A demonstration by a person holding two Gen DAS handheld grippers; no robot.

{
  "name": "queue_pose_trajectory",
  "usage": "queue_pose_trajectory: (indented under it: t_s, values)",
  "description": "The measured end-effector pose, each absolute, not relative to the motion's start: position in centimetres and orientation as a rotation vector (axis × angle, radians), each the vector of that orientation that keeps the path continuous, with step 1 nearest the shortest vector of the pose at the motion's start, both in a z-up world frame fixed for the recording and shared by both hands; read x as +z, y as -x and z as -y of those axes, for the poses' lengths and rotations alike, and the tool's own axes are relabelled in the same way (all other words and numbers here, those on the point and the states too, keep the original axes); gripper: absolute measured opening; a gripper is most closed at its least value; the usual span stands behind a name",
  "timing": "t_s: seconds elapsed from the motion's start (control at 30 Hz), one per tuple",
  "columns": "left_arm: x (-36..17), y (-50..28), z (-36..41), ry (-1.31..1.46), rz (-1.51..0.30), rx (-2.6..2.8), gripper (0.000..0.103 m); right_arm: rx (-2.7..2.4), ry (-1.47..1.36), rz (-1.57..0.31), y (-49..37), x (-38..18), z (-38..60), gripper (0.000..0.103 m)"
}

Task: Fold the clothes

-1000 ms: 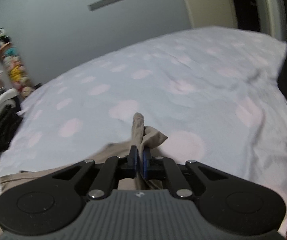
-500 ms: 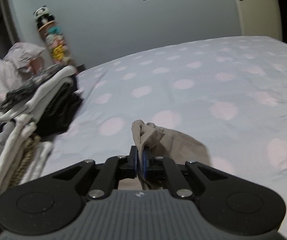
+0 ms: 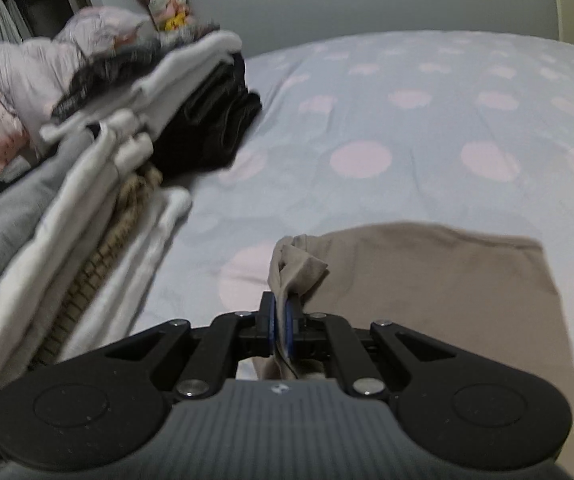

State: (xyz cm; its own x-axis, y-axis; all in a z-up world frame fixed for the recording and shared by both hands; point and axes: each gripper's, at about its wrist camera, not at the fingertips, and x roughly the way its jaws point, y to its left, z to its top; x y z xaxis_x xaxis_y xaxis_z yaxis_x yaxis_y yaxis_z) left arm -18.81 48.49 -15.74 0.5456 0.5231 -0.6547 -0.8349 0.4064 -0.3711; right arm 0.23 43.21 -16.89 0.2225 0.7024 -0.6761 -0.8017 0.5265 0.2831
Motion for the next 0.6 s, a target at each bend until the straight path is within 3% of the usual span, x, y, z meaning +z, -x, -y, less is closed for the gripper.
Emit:
queue_pose_trajectory:
  t_s: [0.2,0.5,0.6]
  values:
    - [-15.9,18.1,-48.3,0.694,-0.522,0.899,0.049,1.042,0.186,-0.890,-0.2,-17.8,-43.7,0.011]
    - [-16.0,17.8,-45.6,0.626,-0.589,0.844,0.051,1.113,0.217,-0.793,0.7,-13.5,-37.9,0.015]
    - [-16.3,17.7,-44.2,0.615,-0.622,0.817,0.051,1.118,0.232,-0.762,0.7,-12.5,-34.8,0.023]
